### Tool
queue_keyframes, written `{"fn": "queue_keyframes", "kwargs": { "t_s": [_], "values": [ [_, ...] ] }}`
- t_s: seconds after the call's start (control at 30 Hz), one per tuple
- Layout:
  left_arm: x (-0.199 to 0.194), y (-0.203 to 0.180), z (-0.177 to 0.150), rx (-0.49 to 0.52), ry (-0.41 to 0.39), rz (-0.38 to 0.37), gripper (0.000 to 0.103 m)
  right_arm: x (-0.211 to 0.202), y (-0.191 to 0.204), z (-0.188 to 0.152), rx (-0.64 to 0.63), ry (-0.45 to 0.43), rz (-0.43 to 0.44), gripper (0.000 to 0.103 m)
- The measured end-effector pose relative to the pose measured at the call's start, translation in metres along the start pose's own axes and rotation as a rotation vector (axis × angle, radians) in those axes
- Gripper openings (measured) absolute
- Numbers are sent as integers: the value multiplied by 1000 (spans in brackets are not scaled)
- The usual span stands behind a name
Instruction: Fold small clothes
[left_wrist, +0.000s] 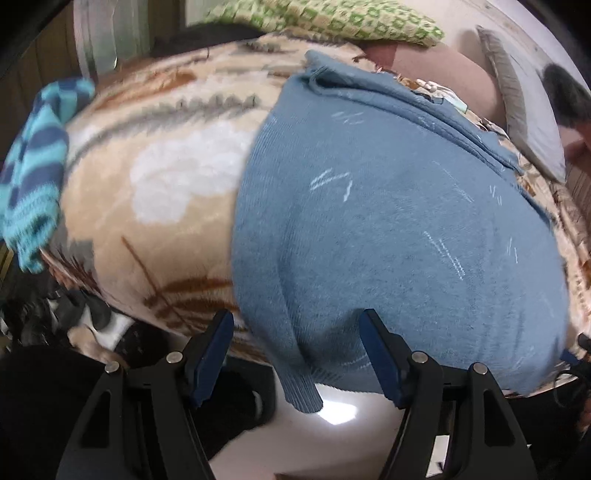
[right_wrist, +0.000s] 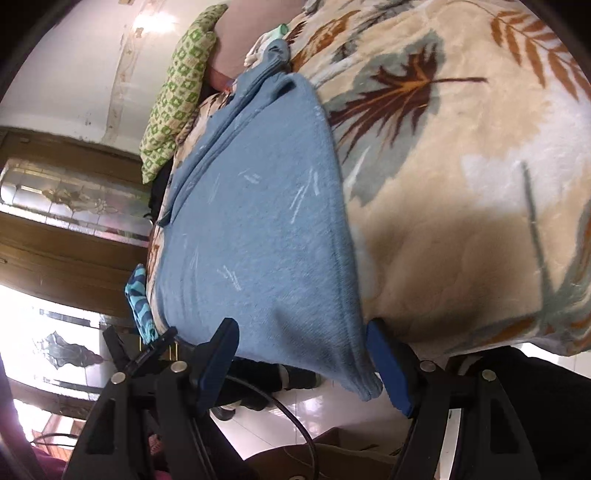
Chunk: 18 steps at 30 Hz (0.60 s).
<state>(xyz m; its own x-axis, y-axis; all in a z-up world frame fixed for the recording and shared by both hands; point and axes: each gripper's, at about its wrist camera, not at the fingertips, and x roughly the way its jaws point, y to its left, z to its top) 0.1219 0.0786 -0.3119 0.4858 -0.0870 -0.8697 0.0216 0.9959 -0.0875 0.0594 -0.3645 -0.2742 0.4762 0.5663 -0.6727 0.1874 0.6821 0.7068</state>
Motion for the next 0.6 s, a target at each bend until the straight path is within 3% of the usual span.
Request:
{"fn": "queue_keyframes", "kwargs": {
  "t_s": [0.6],
  "values": [
    [-8, -8, 9, 40, -65, 29, 71, 10, 8, -2, -18, 14, -4, 75]
  ]
}}
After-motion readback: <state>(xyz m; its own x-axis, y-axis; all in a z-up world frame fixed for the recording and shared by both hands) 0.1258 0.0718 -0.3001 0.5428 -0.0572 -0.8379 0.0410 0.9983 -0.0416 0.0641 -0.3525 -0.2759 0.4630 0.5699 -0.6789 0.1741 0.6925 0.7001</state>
